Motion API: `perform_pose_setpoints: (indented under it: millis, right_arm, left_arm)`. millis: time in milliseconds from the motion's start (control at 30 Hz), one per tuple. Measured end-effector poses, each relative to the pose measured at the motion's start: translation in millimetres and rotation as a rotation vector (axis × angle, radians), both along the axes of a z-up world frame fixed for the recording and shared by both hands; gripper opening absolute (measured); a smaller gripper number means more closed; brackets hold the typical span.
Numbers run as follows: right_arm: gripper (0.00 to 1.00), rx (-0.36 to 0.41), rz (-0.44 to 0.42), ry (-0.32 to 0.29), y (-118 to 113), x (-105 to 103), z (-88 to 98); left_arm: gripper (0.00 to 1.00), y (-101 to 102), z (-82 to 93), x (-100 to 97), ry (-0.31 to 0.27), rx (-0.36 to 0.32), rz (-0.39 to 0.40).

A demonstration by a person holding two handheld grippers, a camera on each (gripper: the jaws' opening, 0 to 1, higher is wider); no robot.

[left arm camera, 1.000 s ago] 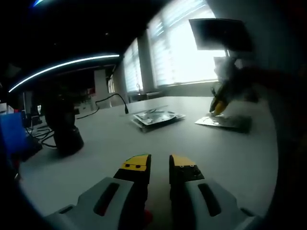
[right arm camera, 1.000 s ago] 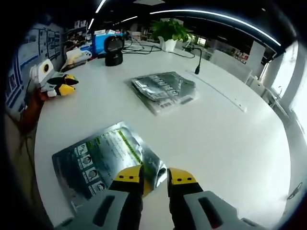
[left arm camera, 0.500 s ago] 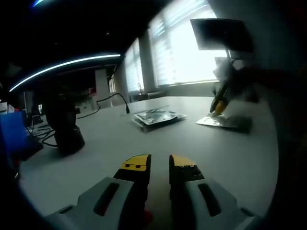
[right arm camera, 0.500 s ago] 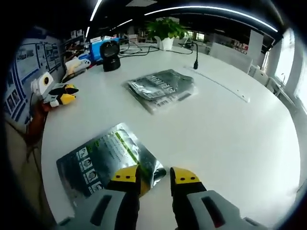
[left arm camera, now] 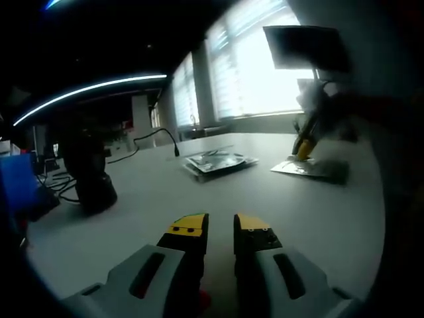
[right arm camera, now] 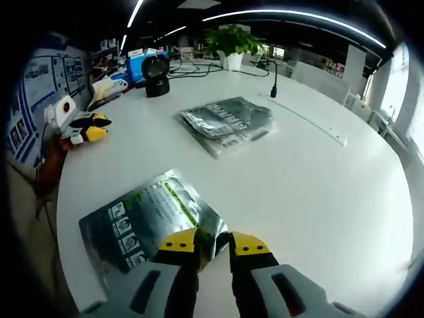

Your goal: Clip sheet goods on table flip sheet goods clip sheet goods scan sheet goods put sheet goods back to table

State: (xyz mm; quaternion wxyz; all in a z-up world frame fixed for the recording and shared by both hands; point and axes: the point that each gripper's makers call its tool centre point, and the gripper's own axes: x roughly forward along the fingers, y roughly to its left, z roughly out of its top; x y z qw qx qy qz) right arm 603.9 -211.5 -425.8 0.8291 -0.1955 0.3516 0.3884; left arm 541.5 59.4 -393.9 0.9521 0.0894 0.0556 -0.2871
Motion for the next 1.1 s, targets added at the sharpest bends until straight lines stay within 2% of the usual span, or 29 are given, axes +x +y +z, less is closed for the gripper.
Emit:
perform_pose_setpoints:
  millis: [300, 467, 600, 867, 1100]
  right_arm:
    - [0.03, -0.030, 0.045, -0.032, 5.8, -6.9, 1.4]
    - [0.01, -0.083, 0.094, -0.082, 6.6, -5.5, 3.0]
    - [0.00, -0.117, 0.107, -0.116, 10.4, -13.6, 3.8]
    - [0.00, -0.155, 0.105, -0.159, 9.8, -8.7, 5.5]
    - [0.00, -0.154, 0.077, -0.155, 11.5, -13.5, 4.8]
  left_arm:
    - [0.08, 0.3, -1.3, -0.7, 0.001, 0.011, 0.006]
    - [0.08, 0.5, -1.7, -0.3, 0.002, 0.010, 0.006]
    - [0.08, 0.4, -1.9, -0.4, 0.001, 0.013, 0.006]
    - [0.08, 0.7, -1.7, -0.4, -0.005, 0.018, 0.006]
    - [0.08, -0.4, -2.0, -1.1, -0.006, 0.022, 0.004]
